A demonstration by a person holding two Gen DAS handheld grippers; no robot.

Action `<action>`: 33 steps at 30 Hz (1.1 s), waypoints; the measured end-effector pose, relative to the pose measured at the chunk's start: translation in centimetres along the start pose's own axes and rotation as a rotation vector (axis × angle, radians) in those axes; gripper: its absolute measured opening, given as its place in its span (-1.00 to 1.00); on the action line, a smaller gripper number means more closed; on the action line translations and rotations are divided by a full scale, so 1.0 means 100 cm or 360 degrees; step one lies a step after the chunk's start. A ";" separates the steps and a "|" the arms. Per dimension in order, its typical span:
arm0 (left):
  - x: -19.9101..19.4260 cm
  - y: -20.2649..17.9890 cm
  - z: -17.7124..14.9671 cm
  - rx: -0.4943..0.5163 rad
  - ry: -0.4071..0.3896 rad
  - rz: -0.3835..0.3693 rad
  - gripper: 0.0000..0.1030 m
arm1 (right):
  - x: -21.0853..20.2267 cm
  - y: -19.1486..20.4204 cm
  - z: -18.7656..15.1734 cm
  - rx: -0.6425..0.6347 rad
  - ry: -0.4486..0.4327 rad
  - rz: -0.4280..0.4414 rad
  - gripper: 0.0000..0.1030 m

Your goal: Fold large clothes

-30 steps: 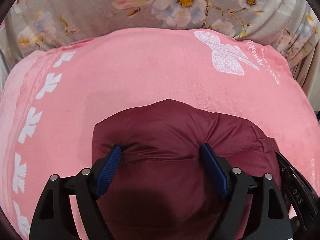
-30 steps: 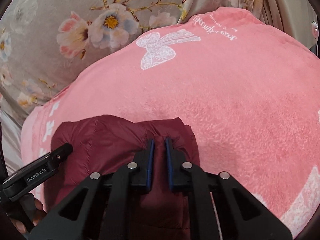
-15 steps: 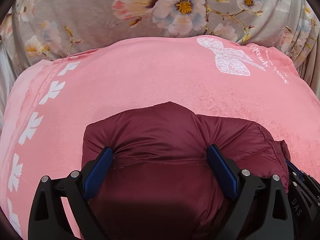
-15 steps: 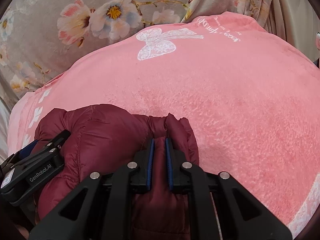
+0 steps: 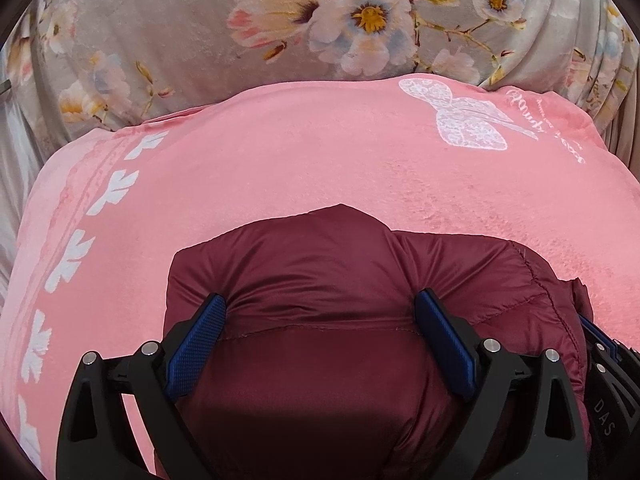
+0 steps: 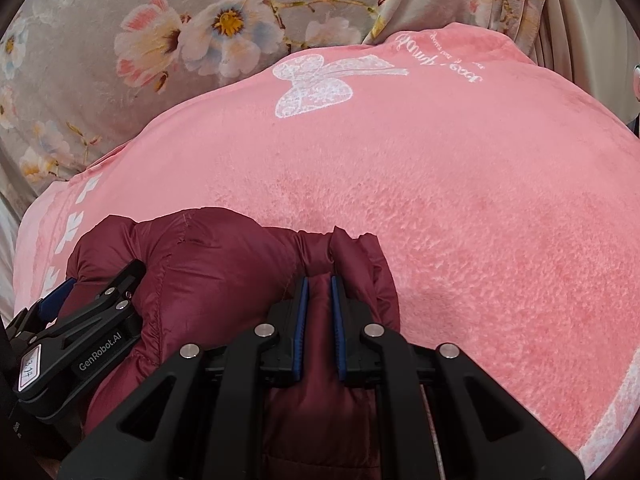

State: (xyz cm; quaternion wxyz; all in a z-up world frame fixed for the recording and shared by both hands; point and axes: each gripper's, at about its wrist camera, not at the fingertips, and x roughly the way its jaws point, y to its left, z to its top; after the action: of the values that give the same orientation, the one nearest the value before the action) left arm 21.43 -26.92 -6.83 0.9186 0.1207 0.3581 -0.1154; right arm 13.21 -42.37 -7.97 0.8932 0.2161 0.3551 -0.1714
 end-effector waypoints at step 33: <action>-0.063 0.107 -0.083 -0.0500 0.0496 -0.0644 0.87 | -0.085 -0.054 -0.076 0.0262 0.0234 0.0408 0.62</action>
State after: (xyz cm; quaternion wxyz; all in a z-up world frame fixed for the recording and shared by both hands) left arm 14.91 -13.49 -6.92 0.8184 -0.0804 0.5250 -0.2195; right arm 0.62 -41.82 -8.35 0.8586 0.3439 0.3739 -0.0682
